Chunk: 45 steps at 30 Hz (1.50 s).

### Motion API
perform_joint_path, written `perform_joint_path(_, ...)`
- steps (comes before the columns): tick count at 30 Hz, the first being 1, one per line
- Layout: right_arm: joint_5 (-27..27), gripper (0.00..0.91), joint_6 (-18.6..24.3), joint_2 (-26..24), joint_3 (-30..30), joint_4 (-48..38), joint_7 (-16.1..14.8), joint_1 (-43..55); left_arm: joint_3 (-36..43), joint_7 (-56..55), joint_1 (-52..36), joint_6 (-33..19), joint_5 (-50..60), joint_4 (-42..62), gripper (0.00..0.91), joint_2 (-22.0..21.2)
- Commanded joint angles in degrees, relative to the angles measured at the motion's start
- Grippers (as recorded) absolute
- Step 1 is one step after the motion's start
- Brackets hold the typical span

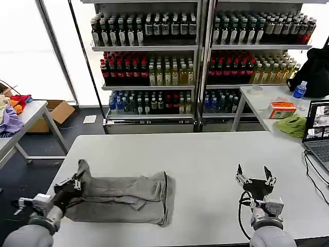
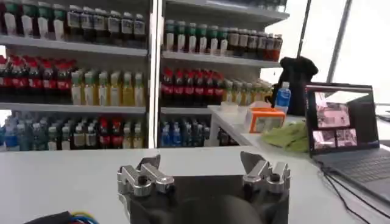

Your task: Fold and organize the clothes.

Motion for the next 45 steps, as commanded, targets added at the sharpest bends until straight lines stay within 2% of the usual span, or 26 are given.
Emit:
perform_joint_path(1,-0.1,0.907,0.1,0.5,0.5,0.3,0.1,-1.3,14.0,-1.0,-3.7,1.4,0.5,1.2,0.000,-8.1)
perform_joint_path(13,-0.7,0.907,0.1,2.0,1.6,1.1,0.2,-3.4,20.3,-5.4,-6.5,3.3,-5.8,0.1,0.000,-10.2)
perform_joint_path(18,-1.4,0.907,0.1,3.0,1.7,1.8,0.3,-4.6,24.7,-6.4,-7.8,3.4,-5.7,0.2,0.000,-12.2)
perform_joint_path(29,-1.9,0.907,0.3,3.7,2.7,2.0,0.3,-5.9,31.8,-7.2,-8.6,3.4,-4.6,0.9,0.000,-13.8)
perform_joint_path(45,-2.3,0.907,0.7,3.9,2.1,0.9,0.3,-5.9,31.2,-7.2,-13.3,3.4,-4.0,9.9,0.000,-16.3)
